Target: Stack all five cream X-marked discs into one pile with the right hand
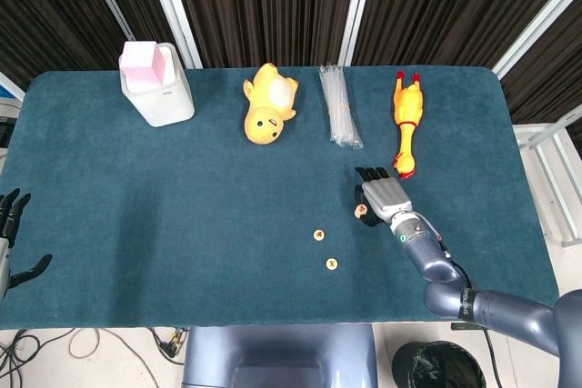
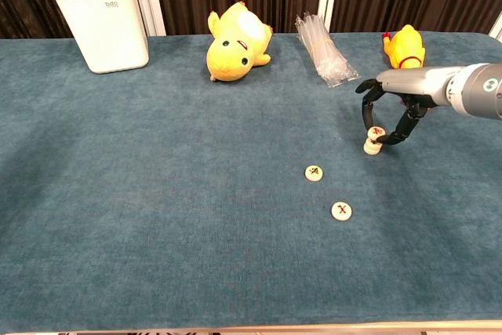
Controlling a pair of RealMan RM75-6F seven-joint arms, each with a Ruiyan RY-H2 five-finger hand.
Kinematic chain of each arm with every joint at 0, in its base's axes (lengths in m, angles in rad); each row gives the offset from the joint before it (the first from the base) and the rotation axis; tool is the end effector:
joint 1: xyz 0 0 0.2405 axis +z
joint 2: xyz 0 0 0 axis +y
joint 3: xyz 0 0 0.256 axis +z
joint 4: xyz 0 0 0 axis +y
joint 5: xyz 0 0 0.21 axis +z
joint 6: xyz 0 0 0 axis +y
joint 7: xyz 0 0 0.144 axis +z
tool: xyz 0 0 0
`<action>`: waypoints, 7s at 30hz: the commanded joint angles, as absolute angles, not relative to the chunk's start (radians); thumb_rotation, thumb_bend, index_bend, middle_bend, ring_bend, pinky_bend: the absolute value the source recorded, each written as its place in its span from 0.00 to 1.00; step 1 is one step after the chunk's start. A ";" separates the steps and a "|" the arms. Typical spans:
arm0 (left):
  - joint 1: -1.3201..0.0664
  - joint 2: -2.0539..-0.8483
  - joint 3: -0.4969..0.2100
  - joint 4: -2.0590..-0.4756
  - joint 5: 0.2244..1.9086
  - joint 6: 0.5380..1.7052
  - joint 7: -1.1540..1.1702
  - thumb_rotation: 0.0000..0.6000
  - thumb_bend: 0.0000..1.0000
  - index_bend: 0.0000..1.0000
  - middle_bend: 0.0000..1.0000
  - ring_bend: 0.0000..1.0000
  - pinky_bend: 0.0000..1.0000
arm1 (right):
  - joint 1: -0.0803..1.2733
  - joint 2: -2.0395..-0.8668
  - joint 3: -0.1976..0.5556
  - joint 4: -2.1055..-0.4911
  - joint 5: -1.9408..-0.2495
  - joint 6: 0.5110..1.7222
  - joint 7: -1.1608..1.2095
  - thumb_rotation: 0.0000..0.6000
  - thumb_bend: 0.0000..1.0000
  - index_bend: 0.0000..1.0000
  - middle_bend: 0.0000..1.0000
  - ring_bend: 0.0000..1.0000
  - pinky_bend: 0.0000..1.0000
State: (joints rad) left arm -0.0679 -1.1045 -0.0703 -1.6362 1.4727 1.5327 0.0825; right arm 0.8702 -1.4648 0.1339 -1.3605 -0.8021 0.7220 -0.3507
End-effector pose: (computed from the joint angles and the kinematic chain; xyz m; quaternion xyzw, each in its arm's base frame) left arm -0.3095 0.1794 0.1722 -0.5826 -0.3575 -0.3782 0.6243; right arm -0.1855 -0.3866 -0.0024 0.7450 -0.4425 0.2538 0.4299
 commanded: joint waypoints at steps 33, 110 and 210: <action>-0.068 -1.103 -0.070 -1.636 1.473 1.533 0.081 1.00 0.17 0.05 0.00 0.00 0.06 | 0.877 -1.482 0.115 -1.333 -0.789 0.716 -0.342 1.00 0.41 0.52 0.01 0.03 0.04; -0.069 -1.104 -0.070 -1.633 1.473 1.530 0.077 1.00 0.17 0.05 0.00 0.00 0.05 | 0.905 -1.507 0.119 -1.344 -0.752 0.736 -0.372 1.00 0.41 0.46 0.01 0.03 0.04; -0.074 -1.099 -0.067 -1.630 1.474 1.519 0.061 1.00 0.17 0.05 0.00 0.00 0.01 | 0.903 -1.595 0.095 -1.452 -0.859 0.812 -0.400 1.00 0.41 0.32 0.01 0.03 0.02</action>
